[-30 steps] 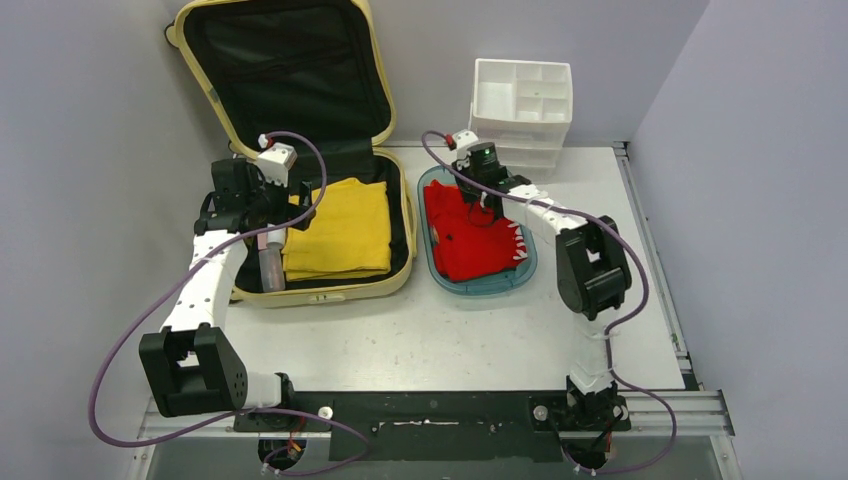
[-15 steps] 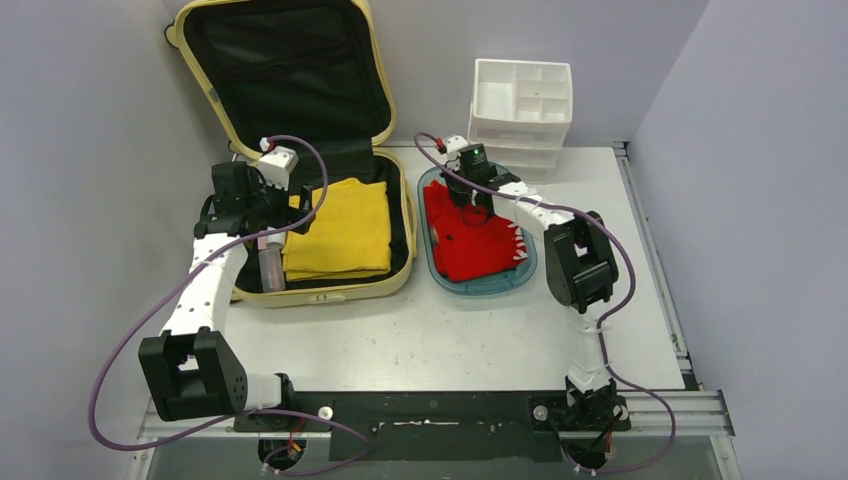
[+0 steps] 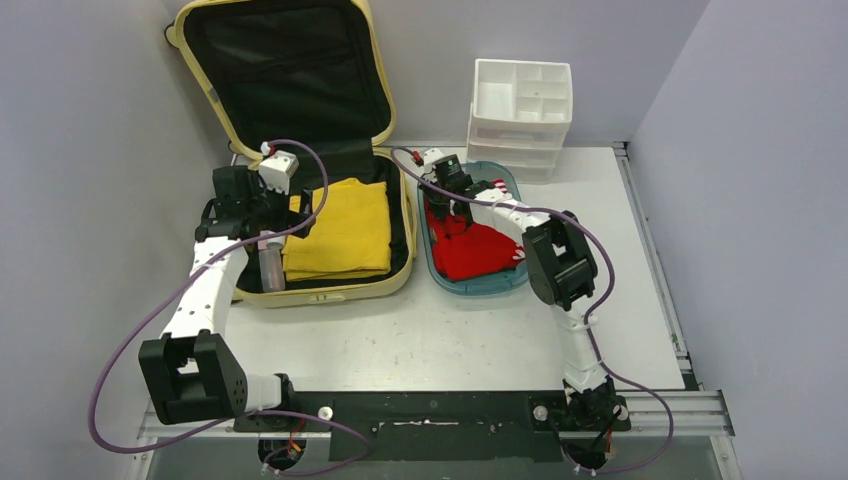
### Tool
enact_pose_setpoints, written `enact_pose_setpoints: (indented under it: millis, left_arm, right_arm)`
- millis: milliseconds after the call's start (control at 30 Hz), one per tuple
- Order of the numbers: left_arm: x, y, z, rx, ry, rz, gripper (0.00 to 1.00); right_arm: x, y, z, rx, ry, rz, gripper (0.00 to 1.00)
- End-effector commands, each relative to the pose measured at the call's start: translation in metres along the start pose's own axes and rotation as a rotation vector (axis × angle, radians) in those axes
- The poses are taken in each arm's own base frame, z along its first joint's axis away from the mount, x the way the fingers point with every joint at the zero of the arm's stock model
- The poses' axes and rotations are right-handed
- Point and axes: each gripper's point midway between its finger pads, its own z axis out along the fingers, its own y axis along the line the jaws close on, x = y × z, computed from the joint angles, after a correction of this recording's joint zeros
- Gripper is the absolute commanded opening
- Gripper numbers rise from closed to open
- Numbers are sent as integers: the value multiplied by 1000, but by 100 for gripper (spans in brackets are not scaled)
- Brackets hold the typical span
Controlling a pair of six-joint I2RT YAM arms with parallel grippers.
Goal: Open, take out, and arrange the luggage
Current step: Adjust the clothes in the bin.
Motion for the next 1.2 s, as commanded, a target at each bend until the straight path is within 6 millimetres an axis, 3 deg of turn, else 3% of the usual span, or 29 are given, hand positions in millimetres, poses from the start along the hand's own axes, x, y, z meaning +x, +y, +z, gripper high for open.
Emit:
enact_pose_setpoints:
  millis: [0,133,367,500,667,967,1067,1167]
  left_arm:
    - [-15,0,-12,-18,-60,40,97]
    - [-11,1,-12,-25,-54,45,97]
    - [-11,0,-12,-23,-56,44,97]
    - [-10,0,-12,-23,-54,40,97]
    - [-10,-1,-12,-21,-58,36,97]
    - [-7,-7,-10,9,-45,49,97]
    - [-9,-13,-9,28,-45,89,97]
    - [-11,-27,-5,62,-42,142,97]
  right_arm:
    - [0,2,11,29,6,37,1]
    - [-12,2,-1,30,-20,27,1]
    - [-91,-2,-75,-7,-198,12,2]
    - [-104,-3,-105,-23,-240,-11,3]
    - [-73,7,-106,-64,-190,-64,5]
    - [22,19,-66,-117,12,-91,7]
    - [33,23,-59,-140,57,-92,8]
    - [23,27,-62,-160,48,-97,9]
